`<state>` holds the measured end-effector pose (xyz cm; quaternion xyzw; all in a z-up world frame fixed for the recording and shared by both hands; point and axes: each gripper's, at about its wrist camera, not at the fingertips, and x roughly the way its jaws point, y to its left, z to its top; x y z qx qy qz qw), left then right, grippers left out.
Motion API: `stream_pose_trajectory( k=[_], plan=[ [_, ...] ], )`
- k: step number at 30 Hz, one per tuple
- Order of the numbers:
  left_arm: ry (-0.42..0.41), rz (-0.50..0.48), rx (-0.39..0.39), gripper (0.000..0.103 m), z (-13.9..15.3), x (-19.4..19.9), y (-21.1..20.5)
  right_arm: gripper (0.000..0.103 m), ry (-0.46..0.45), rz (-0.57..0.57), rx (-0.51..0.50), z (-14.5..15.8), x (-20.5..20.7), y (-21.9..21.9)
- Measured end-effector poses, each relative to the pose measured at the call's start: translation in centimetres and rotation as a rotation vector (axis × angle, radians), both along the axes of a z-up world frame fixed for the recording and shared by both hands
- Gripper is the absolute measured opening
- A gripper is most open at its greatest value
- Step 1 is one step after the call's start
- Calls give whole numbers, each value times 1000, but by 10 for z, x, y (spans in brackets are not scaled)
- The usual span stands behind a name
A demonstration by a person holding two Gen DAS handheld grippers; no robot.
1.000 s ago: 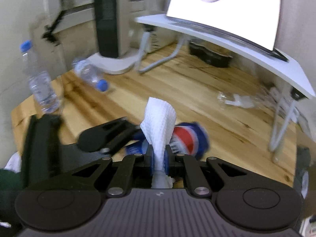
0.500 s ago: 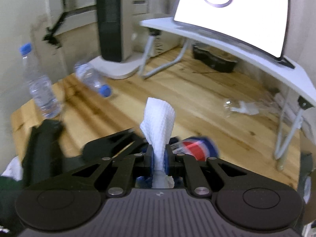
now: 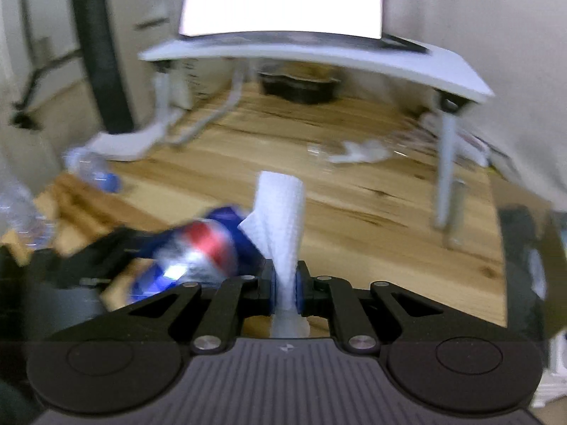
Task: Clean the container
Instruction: 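Open the right tool and drop the paper towel onto the table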
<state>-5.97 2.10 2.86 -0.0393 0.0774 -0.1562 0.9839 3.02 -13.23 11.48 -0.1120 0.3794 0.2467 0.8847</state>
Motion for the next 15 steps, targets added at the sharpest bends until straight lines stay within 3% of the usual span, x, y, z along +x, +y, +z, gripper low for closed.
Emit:
stream_pose_trajectory(
  k=[6,9,10,11,12,13,14,15],
  plan=[
    [9,6,-14,67,0,1,3,13,129,-82,-91,-65,35,-24],
    [16,9,-21,67,-1,2,4,16,149,-104,-98,-78,40,-33],
    [17,9,-23,67,-1,2,5,27,157,-110,-98,-82,42,-36],
    [18,9,-25,67,-1,2,5,48,172,-116,-74,-82,44,-40],
    [18,8,-25,67,-1,3,5,61,188,-122,-50,-83,45,-44],
    [18,8,-25,67,-1,3,5,93,204,-130,-23,-84,47,-48],
    [19,8,-26,67,0,4,5,103,233,-153,50,-86,49,-56],
    [26,6,-27,67,4,11,6,103,242,-156,130,-89,49,-64]
  ],
)
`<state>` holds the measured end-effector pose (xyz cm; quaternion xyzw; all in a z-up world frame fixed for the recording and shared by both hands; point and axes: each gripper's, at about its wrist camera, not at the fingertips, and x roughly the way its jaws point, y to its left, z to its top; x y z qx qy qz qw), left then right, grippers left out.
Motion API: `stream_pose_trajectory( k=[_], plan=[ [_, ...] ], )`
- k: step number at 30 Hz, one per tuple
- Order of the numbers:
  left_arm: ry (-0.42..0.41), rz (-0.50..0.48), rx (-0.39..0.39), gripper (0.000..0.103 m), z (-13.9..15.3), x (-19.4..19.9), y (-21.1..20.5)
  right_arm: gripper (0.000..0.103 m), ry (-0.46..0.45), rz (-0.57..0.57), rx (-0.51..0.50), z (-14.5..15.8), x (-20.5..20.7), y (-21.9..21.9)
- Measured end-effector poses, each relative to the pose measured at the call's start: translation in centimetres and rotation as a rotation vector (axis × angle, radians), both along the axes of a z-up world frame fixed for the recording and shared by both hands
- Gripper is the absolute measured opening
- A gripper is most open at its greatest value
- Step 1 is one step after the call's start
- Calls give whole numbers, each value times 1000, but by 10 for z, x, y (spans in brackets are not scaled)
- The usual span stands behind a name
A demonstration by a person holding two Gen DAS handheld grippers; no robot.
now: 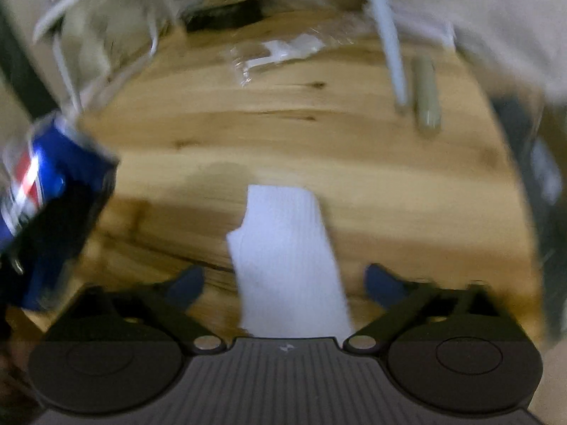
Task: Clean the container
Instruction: 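Open the right tool and drop the paper towel onto the table, then close the right tool on the Pepsi can while the left tool keeps holding it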
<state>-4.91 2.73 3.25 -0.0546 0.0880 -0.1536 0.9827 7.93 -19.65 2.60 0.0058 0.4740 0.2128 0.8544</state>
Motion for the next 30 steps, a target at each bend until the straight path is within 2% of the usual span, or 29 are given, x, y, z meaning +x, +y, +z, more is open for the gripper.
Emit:
stream_pose_trajectory(
  k=[1,3,6,8,10,12,14,17,18,20,23,26,30],
  plan=[
    [0,1,-1,67,0,0,0,103,-7,17,40,-2,1,-5],
    [2,0,-4,67,0,1,0,103,-37,36,-10,-4,-2,-3],
    [5,-1,-8,67,0,6,0,103,-111,72,-166,-12,-10,11],
    [2,-1,-11,67,-1,0,0,103,-144,53,-159,-14,-11,9],
    [1,0,-12,67,-1,3,0,103,-133,11,-161,-13,-5,4],
    [-1,-1,-15,67,-1,2,0,103,-128,-22,-72,-4,-1,-8],
    [-2,-3,-20,67,-3,-1,0,103,-149,-33,120,14,-2,-26],
    [-7,-35,-49,67,-2,-3,2,103,-156,26,402,37,-12,-36],
    [-12,-54,-69,67,-2,-4,4,103,-151,58,471,41,-15,-34],
    [-24,-49,-61,67,-2,-6,3,103,-138,106,564,42,-21,-24],
    [-38,-67,-45,67,-1,-8,0,103,-103,127,629,34,-21,-7],
    [-80,-74,3,67,0,-14,-7,103,-55,113,658,23,-15,9],
    [-73,-68,-31,67,0,-13,-2,103,-46,113,728,15,-16,17]
  ],
)
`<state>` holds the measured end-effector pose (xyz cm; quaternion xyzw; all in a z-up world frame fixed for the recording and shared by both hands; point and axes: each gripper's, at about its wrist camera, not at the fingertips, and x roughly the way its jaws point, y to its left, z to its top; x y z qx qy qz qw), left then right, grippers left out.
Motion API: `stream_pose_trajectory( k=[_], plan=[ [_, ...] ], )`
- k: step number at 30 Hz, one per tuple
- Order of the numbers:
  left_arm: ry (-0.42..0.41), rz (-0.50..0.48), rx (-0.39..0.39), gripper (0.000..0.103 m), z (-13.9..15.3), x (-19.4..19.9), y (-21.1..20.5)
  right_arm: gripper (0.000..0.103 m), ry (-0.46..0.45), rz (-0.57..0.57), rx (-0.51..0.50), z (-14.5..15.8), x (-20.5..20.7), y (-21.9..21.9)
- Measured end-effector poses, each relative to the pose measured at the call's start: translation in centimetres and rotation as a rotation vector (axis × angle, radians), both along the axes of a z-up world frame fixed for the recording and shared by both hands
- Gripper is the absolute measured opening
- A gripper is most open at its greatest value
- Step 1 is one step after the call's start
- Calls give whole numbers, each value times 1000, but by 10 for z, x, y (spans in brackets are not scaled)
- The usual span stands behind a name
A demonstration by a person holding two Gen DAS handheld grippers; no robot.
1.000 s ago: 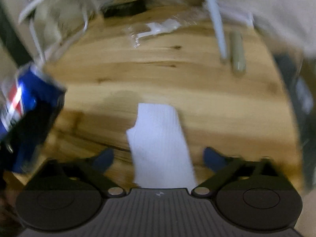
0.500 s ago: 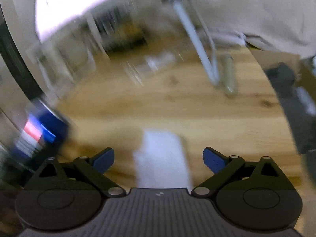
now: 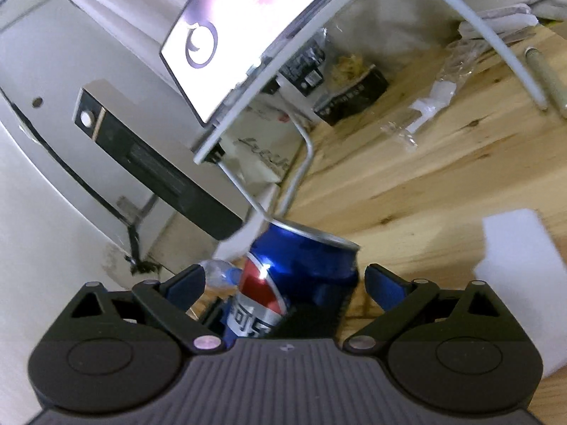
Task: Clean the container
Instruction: 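Close the right tool on the Pepsi can while the left tool keeps holding it, then open the right tool off the can and close it on the paper towel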
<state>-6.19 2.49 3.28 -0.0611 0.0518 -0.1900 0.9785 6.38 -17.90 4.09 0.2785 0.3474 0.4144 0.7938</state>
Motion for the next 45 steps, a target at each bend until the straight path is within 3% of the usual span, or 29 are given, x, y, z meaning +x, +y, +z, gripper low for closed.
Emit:
stream_pose_trajectory(
  k=[1,4,5,8,10,14,15,16,17,19,21,23,25,27,29,31,32,34,35,37,40,45],
  plan=[
    [1,3,-8,67,0,0,1,102,-1,-4,15,-1,0,0],
    [0,19,-13,67,0,0,2,73,15,-22,57,-4,-2,-5],
    [5,17,-21,67,0,1,3,70,23,-29,71,-6,-2,-7],
    [17,-8,-66,67,0,1,8,70,29,-38,111,-10,-2,-11],
    [19,-35,-114,75,1,1,13,70,12,-45,123,-10,-5,-13],
    [16,-136,-297,76,0,1,33,69,10,-10,314,-15,-4,-33],
    [11,-154,-334,74,0,0,38,69,23,0,352,-18,-1,-36],
    [14,-175,-362,66,0,0,41,69,35,-10,367,-21,0,-39],
    [22,-188,-381,66,0,1,44,69,53,2,383,-24,3,-40],
    [29,-172,-350,66,0,1,42,69,80,19,409,-29,6,-42],
    [1,-79,-211,66,2,-4,27,75,76,17,363,-25,6,-40],
    [-66,10,-8,66,3,-13,2,94,63,-3,250,-14,4,-34],
    [-154,25,149,66,2,-23,-20,94,39,-22,157,-2,1,-29],
    [-209,32,226,66,0,-31,-32,91,6,-25,97,10,-3,-23],
    [-215,28,214,66,1,-33,-30,77,-16,-17,10,16,-6,-15],
    [-191,-12,106,68,4,-32,-18,76,-44,-5,19,15,-8,-16],
    [-173,-43,31,69,6,-30,-9,76,-51,4,54,13,-8,-18],
    [-124,-130,-153,71,7,-24,13,75,-25,29,223,-3,-5,-29],
    [-101,-159,-215,71,7,-21,20,75,-6,44,288,-10,-3,-31],
    [-61,-189,-267,69,4,-14,27,75,48,70,412,-29,2,-33],
    [-60,-154,-195,68,4,-16,19,73,66,62,466,-41,2,-34],
    [-194,-83,107,68,2,-35,-18,77,39,40,255,-15,2,-29]
  ],
)
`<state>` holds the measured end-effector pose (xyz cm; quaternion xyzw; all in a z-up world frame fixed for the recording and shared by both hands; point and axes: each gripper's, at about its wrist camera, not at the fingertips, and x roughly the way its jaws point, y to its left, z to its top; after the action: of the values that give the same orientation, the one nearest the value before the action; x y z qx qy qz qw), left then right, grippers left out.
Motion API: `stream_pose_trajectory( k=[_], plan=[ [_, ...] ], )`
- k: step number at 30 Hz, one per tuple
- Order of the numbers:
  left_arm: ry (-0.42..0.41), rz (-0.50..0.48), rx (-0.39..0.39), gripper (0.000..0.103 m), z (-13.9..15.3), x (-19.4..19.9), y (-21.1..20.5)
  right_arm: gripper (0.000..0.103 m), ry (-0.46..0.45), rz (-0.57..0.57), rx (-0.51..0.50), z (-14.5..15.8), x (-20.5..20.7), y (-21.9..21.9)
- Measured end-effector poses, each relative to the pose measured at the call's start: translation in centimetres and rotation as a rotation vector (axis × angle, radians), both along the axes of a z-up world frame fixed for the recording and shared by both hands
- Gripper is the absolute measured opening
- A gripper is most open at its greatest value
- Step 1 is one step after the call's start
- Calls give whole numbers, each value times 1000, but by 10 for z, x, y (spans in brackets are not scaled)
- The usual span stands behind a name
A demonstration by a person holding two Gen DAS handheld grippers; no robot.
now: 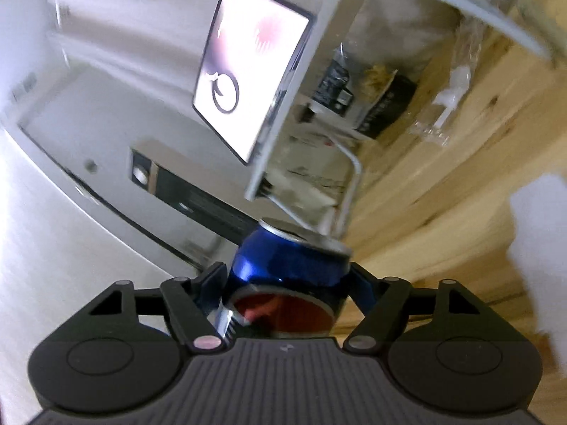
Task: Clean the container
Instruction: 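Open the right tool off the can and close it on the paper towel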
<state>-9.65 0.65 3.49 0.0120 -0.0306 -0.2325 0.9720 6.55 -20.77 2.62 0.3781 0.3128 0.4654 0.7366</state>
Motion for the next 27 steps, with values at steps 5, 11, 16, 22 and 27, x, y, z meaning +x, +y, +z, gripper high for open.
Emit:
stream_pose_trajectory(
  k=[5,11,16,22,27],
  plan=[
    [11,-51,-68,68,2,1,9,72,-116,22,-96,19,-7,1],
    [107,-166,-289,70,3,14,36,72,-149,53,106,-2,-11,-4],
    [119,-131,-255,66,3,17,35,71,-117,19,198,-18,-12,-6],
    [150,99,-126,66,1,28,24,83,-236,-150,-208,22,-16,-16],
    [181,153,-57,66,-2,33,18,57,-354,-301,-906,36,-20,3]
  ],
)
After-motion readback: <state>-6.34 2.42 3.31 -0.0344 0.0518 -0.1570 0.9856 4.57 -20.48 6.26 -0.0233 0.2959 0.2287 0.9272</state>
